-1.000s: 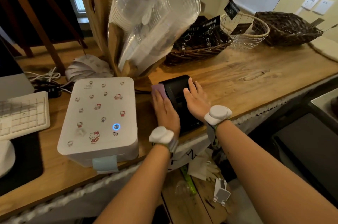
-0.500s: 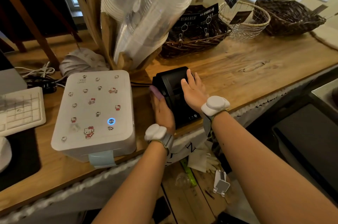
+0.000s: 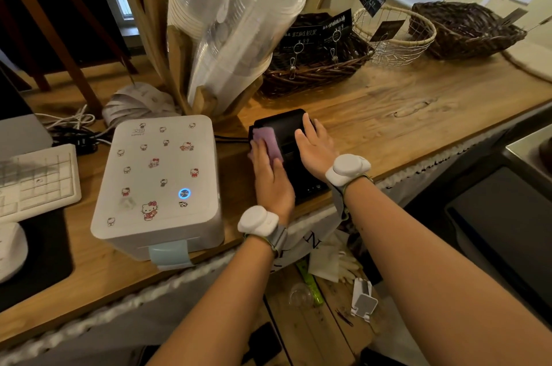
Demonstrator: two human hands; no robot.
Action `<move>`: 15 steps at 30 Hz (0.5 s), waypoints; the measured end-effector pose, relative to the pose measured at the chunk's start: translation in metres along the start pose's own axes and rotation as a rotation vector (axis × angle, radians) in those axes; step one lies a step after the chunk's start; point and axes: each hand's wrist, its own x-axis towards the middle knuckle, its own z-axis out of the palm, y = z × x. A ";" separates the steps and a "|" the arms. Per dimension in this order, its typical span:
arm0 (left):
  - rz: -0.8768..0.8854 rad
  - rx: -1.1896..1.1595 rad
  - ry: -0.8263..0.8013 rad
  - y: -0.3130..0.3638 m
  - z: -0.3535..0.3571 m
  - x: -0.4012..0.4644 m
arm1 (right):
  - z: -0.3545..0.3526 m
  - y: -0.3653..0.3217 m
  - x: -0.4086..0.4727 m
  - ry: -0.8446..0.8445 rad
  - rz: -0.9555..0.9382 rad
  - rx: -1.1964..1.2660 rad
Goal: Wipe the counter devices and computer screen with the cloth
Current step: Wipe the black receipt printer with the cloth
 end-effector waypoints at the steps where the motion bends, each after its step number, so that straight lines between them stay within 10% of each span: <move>1: 0.033 0.027 -0.013 0.005 -0.001 0.006 | -0.001 0.000 0.001 -0.002 0.003 0.013; 15: -0.199 -0.067 0.012 -0.028 -0.001 0.043 | -0.013 0.002 -0.004 -0.086 -0.061 0.187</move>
